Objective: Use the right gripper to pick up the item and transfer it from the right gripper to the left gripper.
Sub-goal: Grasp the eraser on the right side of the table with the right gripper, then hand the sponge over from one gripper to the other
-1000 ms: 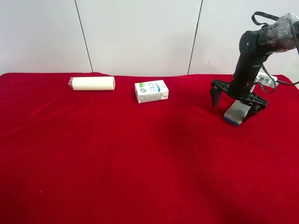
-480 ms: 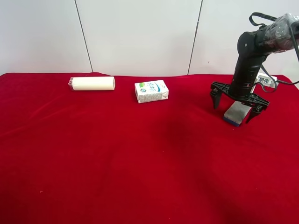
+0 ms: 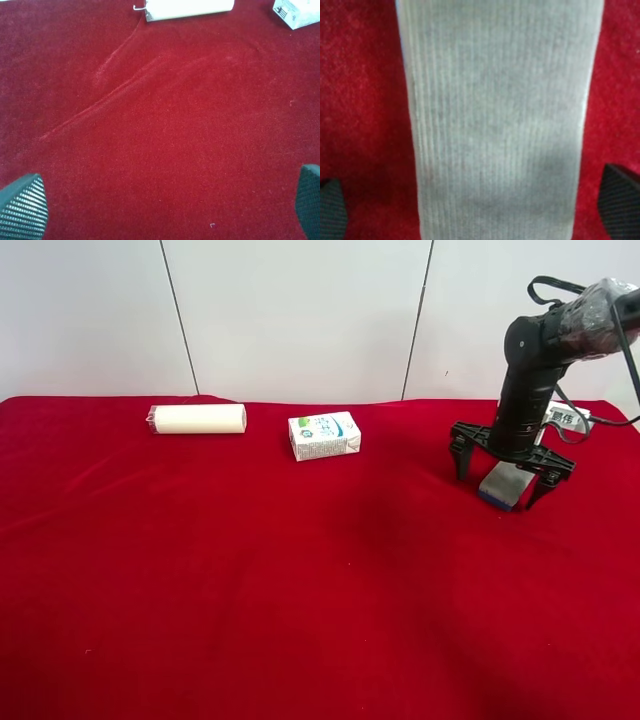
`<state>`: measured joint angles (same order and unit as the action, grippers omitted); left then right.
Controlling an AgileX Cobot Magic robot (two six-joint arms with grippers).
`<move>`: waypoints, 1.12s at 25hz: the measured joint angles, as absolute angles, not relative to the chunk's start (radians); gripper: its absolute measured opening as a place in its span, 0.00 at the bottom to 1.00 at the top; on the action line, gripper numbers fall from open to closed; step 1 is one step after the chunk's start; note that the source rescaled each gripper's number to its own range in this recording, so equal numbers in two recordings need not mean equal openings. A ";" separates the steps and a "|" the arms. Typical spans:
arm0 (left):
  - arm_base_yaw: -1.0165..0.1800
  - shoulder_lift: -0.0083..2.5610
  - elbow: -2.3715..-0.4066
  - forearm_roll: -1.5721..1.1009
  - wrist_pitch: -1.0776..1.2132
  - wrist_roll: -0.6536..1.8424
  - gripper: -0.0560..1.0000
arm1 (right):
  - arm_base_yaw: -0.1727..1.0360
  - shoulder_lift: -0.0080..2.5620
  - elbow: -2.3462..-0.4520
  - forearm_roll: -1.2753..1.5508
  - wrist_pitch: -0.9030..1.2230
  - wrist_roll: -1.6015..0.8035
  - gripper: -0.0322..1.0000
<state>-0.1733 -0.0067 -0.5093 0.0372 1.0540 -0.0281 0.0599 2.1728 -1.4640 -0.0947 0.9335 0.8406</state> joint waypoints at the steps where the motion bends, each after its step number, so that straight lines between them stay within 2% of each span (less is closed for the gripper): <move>1: -0.173 -0.007 -0.509 0.037 1.054 -0.028 1.00 | 0.060 2.173 -1.464 -0.095 0.933 0.840 1.00; 6: -0.173 -0.007 -0.509 0.037 1.054 -0.028 1.00 | 0.060 2.173 -1.464 -0.095 0.933 0.840 1.00; 8: -0.173 -0.007 -0.509 0.037 1.054 -0.028 1.00 | 0.060 2.173 -1.464 -0.095 0.934 0.840 0.88; 9: -0.173 -0.007 -0.509 0.037 1.054 -0.028 1.00 | 0.060 2.173 -1.464 -0.095 0.934 0.840 0.75; 11: -0.173 -0.007 -0.509 0.037 1.054 -0.028 1.00 | 0.060 2.173 -1.464 -0.092 0.934 0.840 0.23; 12: -0.173 -0.007 -0.509 0.037 1.054 -0.028 1.00 | 0.060 2.173 -1.464 -0.089 0.934 0.840 0.03; 13: -0.173 -0.007 -0.509 0.037 1.054 -0.028 1.00 | 0.060 2.173 -1.464 -0.087 0.934 0.840 0.09; 28: -0.173 -0.007 -0.509 0.038 1.054 -0.028 1.00 | 0.060 2.173 -1.464 -0.093 0.933 0.839 0.09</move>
